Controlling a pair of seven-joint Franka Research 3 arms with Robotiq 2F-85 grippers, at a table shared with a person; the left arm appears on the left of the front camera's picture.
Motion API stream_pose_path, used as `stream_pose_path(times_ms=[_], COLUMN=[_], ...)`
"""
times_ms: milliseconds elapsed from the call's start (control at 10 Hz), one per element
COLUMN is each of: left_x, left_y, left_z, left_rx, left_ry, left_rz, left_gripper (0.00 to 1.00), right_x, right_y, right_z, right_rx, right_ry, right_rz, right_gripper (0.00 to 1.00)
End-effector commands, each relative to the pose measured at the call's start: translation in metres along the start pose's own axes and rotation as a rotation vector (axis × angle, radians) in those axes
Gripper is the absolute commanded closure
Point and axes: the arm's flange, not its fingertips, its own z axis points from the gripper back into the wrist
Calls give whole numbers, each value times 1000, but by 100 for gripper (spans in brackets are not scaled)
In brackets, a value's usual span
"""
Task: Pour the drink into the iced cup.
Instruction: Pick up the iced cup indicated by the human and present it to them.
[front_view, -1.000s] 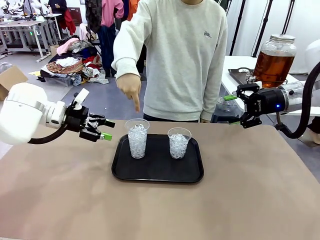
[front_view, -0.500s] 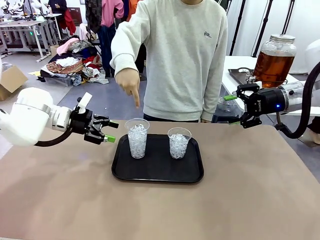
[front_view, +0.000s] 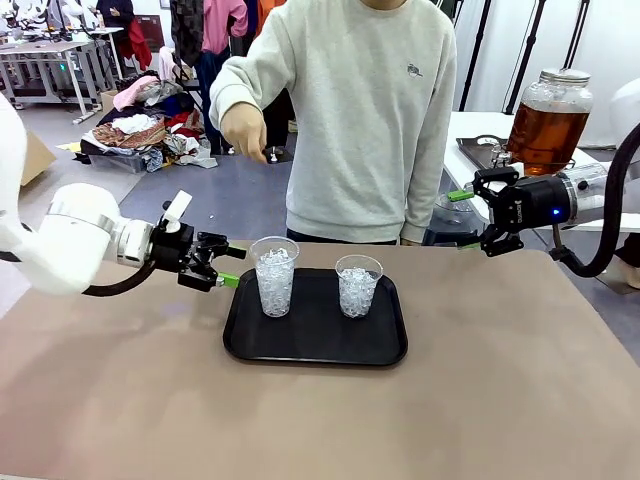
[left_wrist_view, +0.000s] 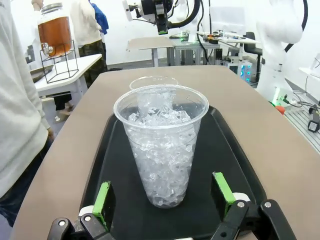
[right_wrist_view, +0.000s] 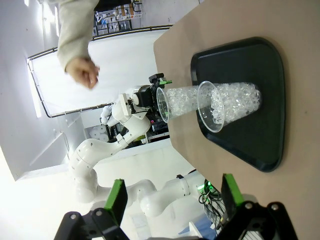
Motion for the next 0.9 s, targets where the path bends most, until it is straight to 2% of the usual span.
stream_pose_path(times_ms=[0,800], left_x=[-3,-16], left_y=[5,16], left_z=[-4,-28], left_rx=[8,15], left_ry=[-38,-78], left_rz=[-22,4], left_gripper=[0,0], right_x=[0,0], right_y=[2,2], right_z=[0,0], right_rx=[1,1], right_ry=[1,1], right_rz=[3,3], right_gripper=[0,0])
